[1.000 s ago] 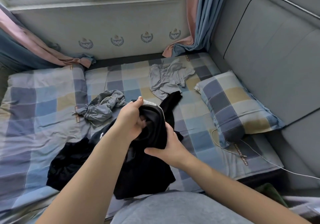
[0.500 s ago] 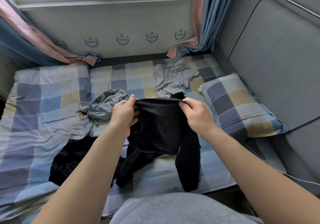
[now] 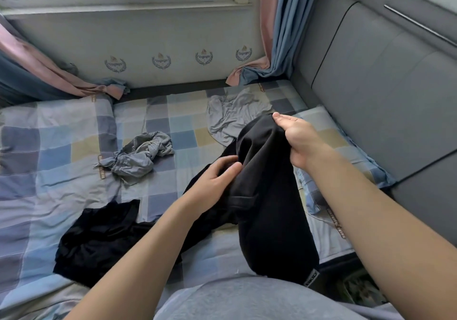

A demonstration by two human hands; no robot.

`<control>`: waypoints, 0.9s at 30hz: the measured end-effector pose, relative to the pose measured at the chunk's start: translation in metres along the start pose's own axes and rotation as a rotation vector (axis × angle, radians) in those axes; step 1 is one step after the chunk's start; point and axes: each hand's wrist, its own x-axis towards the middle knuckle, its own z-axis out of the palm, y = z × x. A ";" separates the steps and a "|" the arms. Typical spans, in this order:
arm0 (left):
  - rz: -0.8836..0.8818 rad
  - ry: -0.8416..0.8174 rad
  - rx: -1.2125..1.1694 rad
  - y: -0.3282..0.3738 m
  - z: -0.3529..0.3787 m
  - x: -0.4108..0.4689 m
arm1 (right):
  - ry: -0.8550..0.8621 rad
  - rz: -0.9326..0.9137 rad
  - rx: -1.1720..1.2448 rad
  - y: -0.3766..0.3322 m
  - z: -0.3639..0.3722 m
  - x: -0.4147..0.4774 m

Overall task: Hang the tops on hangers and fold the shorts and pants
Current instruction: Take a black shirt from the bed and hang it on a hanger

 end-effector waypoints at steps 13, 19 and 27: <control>-0.336 0.197 0.416 -0.026 -0.026 0.013 | -0.174 0.061 0.032 -0.009 -0.027 0.002; -0.246 0.629 -0.269 -0.032 -0.052 0.005 | 0.007 0.066 -0.034 0.000 -0.032 0.010; 0.149 -0.063 0.707 -0.021 -0.007 -0.006 | 0.109 0.273 0.022 0.001 -0.014 0.014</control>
